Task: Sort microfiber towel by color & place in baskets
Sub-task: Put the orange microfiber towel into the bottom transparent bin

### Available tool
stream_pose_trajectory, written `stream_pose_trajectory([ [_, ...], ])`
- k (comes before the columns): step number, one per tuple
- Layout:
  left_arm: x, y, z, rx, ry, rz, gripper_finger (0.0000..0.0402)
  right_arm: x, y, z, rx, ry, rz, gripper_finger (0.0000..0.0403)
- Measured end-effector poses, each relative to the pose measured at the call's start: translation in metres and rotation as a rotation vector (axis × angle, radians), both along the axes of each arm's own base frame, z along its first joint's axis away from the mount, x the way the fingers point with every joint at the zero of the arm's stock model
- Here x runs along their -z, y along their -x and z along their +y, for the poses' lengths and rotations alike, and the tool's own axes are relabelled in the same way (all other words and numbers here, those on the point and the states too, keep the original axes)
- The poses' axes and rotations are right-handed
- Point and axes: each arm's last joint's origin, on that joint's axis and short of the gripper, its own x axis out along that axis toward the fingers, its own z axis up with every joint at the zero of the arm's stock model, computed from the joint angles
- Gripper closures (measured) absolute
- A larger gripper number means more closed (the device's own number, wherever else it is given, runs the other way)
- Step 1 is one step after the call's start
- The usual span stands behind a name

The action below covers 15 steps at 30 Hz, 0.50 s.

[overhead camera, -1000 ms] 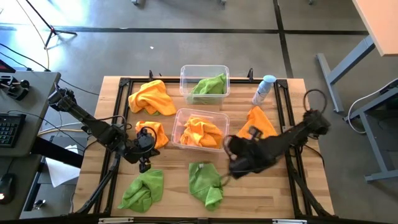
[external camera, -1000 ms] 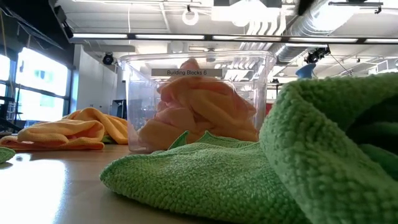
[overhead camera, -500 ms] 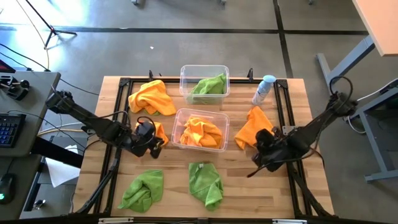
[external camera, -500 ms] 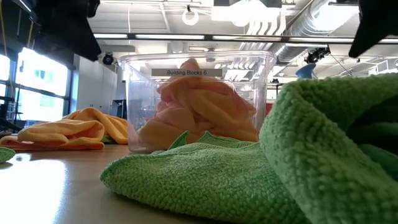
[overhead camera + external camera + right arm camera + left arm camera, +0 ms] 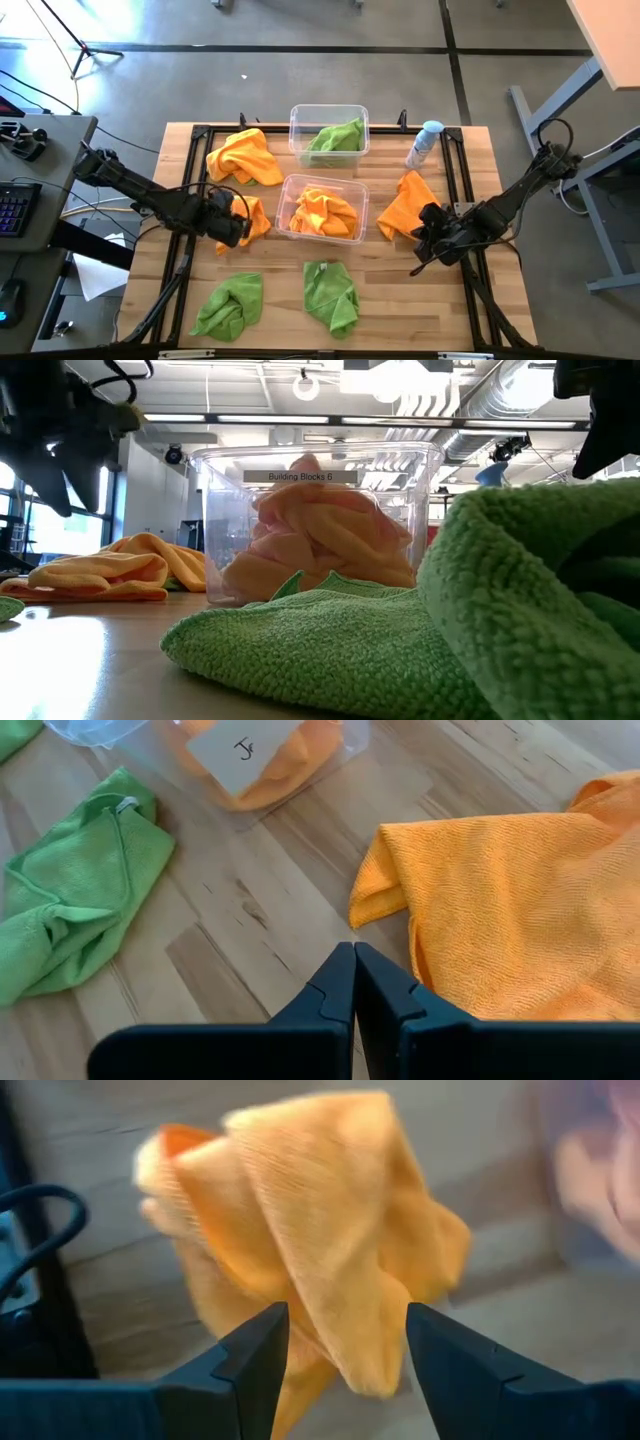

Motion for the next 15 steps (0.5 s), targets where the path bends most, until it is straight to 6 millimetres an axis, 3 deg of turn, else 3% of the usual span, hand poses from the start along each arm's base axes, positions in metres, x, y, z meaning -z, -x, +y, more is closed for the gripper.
stream_pose_trajectory([
  [8,0.012,-0.001,0.017,-0.136,-0.007,0.014,0.0208,0.0,0.0,0.0,-0.006,0.007,0.004,0.0403],
  [15,0.042,-0.003,0.025,-0.151,0.049,-0.03,0.0208,0.0,0.0,0.0,-0.018,0.015,0.008,0.0403],
])
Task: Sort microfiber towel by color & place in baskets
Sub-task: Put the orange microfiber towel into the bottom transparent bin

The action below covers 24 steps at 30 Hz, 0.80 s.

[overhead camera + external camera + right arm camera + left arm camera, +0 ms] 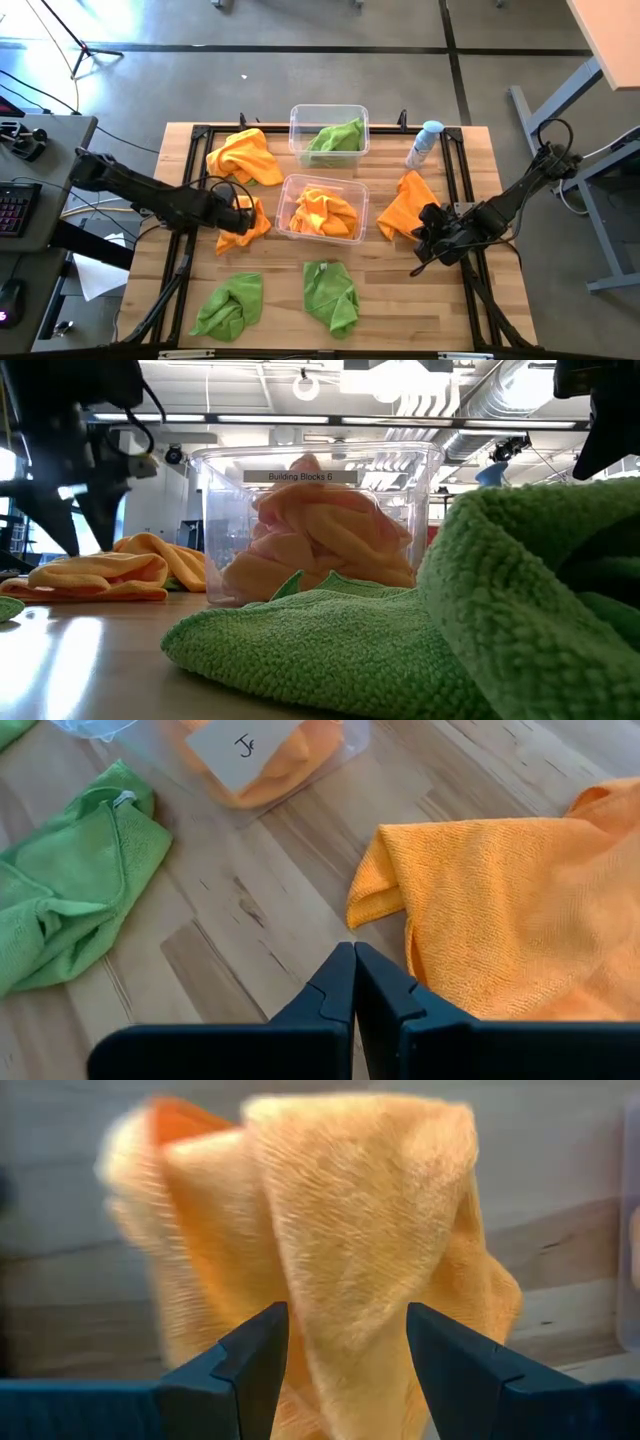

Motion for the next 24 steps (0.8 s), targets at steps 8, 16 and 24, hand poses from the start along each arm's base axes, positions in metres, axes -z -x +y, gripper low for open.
stream_pose_trajectory([
  [8,0.039,0.006,0.008,-0.035,0.092,-0.062,0.0208,0.0,0.0,0.0,-0.025,0.016,0.004,0.0403],
  [16,0.048,0.009,0.008,-0.064,0.121,-0.075,0.0248,0.0,0.0,0.0,-0.023,0.014,0.002,0.0403],
  [24,0.039,0.001,0.002,-0.048,0.181,-0.11,0.0389,0.0,-0.001,0.001,-0.024,0.012,-0.003,0.0403],
])
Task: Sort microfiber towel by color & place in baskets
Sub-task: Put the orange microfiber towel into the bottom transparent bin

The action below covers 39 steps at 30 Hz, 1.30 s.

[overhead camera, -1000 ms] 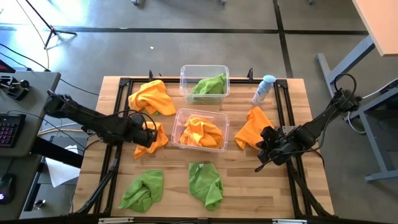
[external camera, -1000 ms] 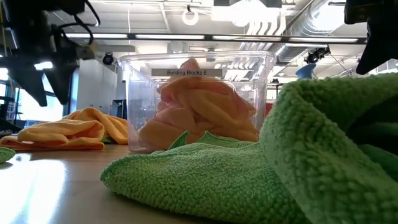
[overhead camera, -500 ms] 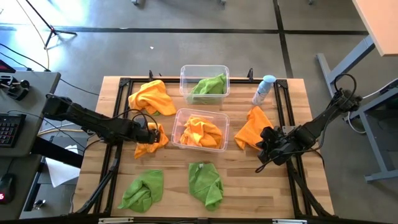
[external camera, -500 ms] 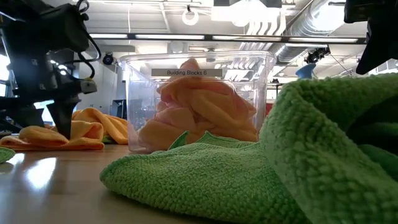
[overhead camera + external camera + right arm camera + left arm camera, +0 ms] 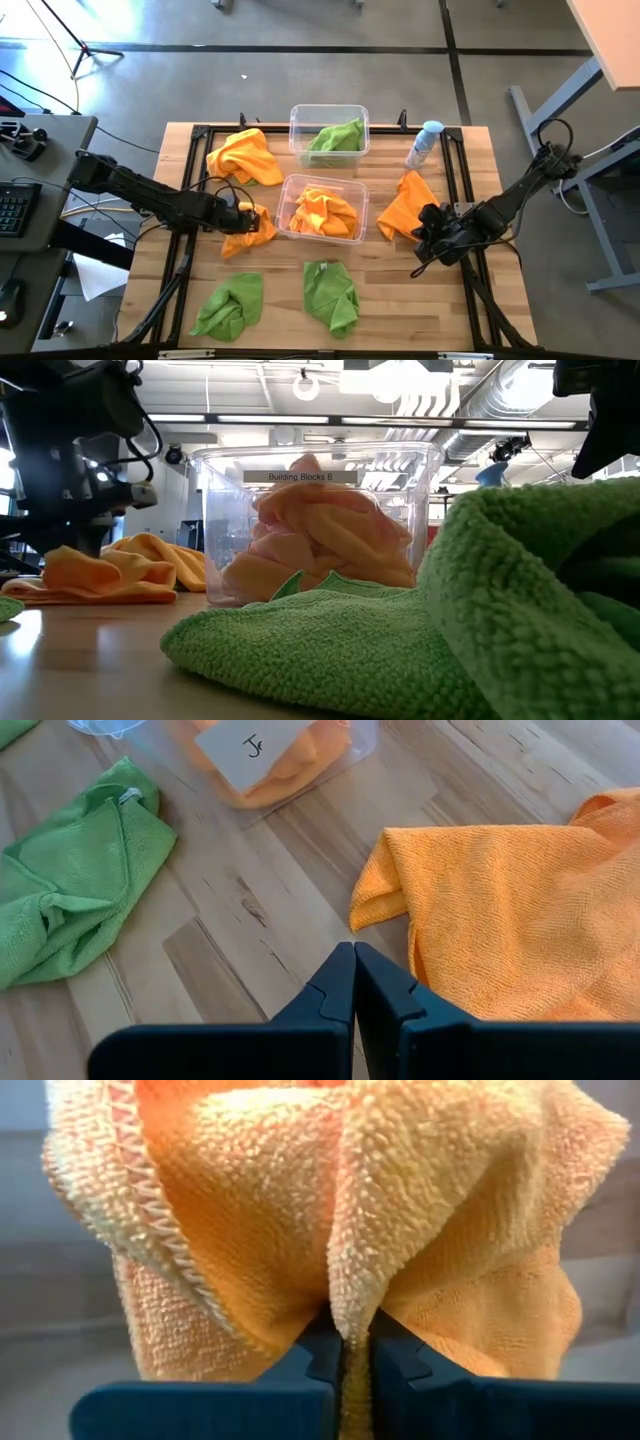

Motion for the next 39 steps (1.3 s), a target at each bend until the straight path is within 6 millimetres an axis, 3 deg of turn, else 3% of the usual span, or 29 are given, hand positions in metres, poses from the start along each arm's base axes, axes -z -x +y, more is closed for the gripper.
stream_pose_trajectory([
  [6,-0.033,-0.01,-0.007,0.04,-0.023,0.02,0.0398,0.0,0.0,0.0,0.0,-0.003,-0.004,0.0403],
  [16,-0.136,-0.008,-0.014,0.116,-0.195,0.09,0.0401,0.0,0.0,0.0,0.019,-0.02,-0.005,0.0403],
  [20,-0.169,-0.005,-0.013,0.156,-0.259,0.078,0.0401,0.001,0.002,0.002,-0.063,-0.039,0.06,0.0403],
  [23,-0.186,-0.006,-0.013,0.187,-0.288,0.064,0.0401,0.002,0.003,0.002,-0.116,-0.05,0.108,0.0403],
  [26,-0.2,-0.012,-0.015,0.233,-0.304,0.036,0.0401,0.003,0.005,0.001,-0.062,-0.078,0.128,0.0403],
  [34,-0.231,-0.041,-0.023,0.359,-0.351,0.006,0.0401,0.004,0.009,0.001,-0.069,-0.041,0.146,0.0403],
  [39,-0.261,-0.053,-0.027,0.359,-0.39,-0.013,0.0401,0.004,0.009,0.001,-0.104,-0.006,0.143,0.0403],
])
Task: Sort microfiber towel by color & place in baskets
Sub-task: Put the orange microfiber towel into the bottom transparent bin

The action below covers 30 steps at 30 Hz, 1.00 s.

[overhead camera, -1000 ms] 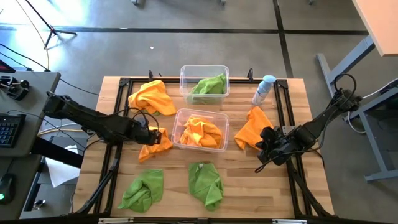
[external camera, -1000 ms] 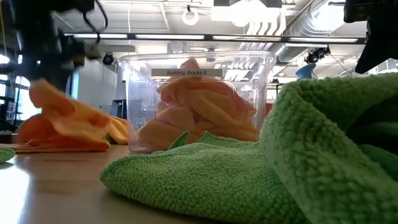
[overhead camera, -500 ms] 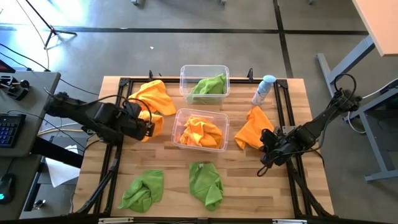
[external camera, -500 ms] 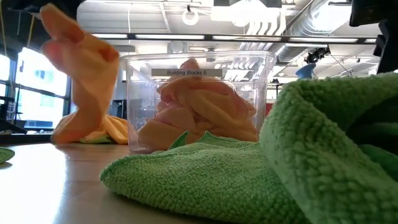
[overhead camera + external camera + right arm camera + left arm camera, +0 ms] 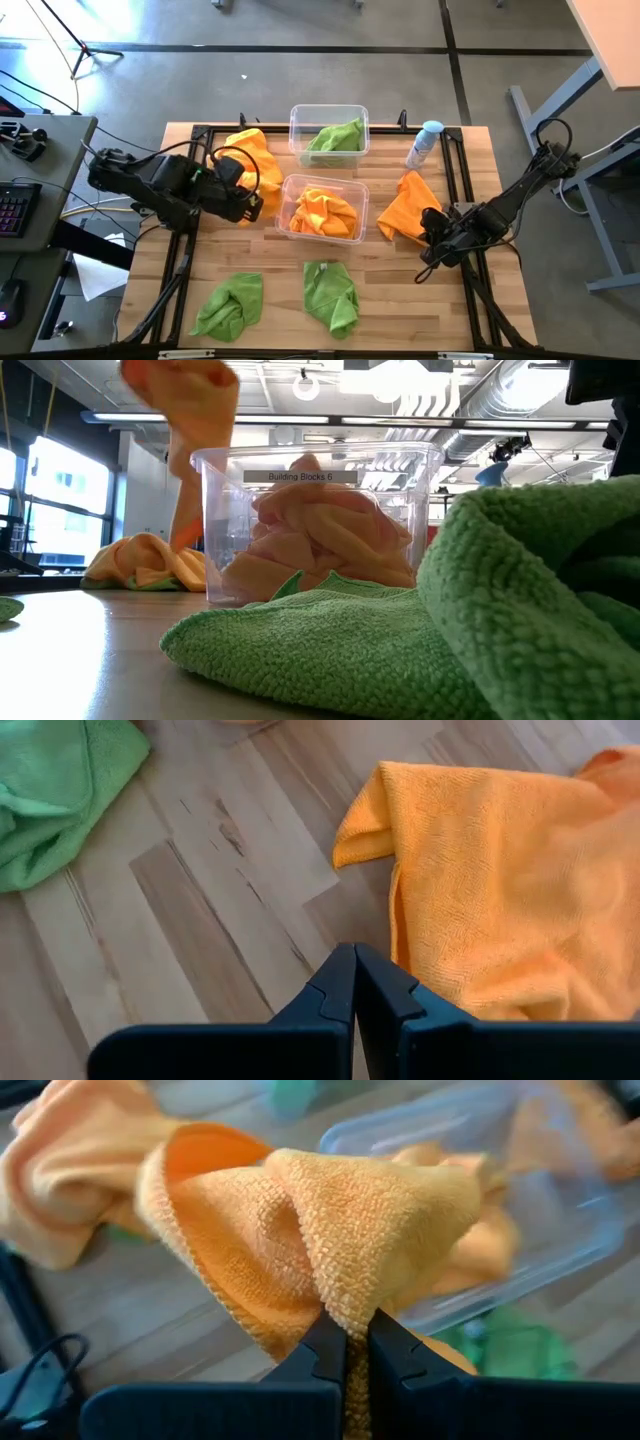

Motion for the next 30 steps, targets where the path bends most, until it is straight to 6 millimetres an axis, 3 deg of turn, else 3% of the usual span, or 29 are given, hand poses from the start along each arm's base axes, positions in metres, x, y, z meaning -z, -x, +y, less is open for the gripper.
stream_pose_trajectory([
  [7,-0.043,-0.02,-0.009,-0.001,-0.042,-0.176,0.0401,0.0,0.001,-0.002,-0.085,0.077,0.019,0.0403],
  [12,-0.052,-0.053,-0.022,0.037,-0.043,-0.254,0.0401,0.002,0.007,-0.005,-0.125,0.107,0.094,0.0403],
  [23,-0.034,-0.118,-0.056,0.041,0.031,-0.301,0.0401,0.0,0.014,-0.011,-0.277,0.182,0.118,0.0403],
  [30,-0.027,-0.145,-0.07,0.086,0.041,-0.383,0.0401,0.025,0.03,-0.023,-0.266,0.101,0.041,0.0403],
])
